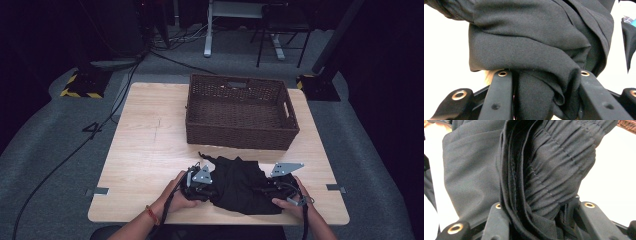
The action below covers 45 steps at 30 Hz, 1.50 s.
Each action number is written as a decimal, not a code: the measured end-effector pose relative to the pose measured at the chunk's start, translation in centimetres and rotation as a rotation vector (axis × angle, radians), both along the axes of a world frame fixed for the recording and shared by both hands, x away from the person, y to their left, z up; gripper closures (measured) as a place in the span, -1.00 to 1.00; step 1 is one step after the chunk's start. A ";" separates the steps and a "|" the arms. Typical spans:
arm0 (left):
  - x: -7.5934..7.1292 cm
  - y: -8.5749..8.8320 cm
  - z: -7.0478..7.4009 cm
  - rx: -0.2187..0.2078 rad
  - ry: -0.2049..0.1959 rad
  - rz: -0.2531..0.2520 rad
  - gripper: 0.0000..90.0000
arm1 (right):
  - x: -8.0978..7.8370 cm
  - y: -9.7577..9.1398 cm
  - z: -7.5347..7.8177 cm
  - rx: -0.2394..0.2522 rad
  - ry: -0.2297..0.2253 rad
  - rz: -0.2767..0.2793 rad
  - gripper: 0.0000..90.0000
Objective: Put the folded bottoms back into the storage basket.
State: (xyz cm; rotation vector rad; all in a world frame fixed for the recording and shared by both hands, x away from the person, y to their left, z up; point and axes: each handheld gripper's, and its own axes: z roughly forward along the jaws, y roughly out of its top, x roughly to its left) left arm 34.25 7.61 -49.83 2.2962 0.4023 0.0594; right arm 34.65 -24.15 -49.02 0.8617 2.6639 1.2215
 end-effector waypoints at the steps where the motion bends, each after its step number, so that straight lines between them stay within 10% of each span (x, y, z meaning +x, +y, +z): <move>1: 0.0 0.0 0.0 0.000 0.000 0.000 0.48 | 0.0 0.0 0.0 0.000 0.000 0.000 0.37; 45: -0.3 -1.0 4.3 -0.015 -0.160 -0.025 0.60 | -0.9 -0.9 4.0 0.039 -0.103 -0.019 0.67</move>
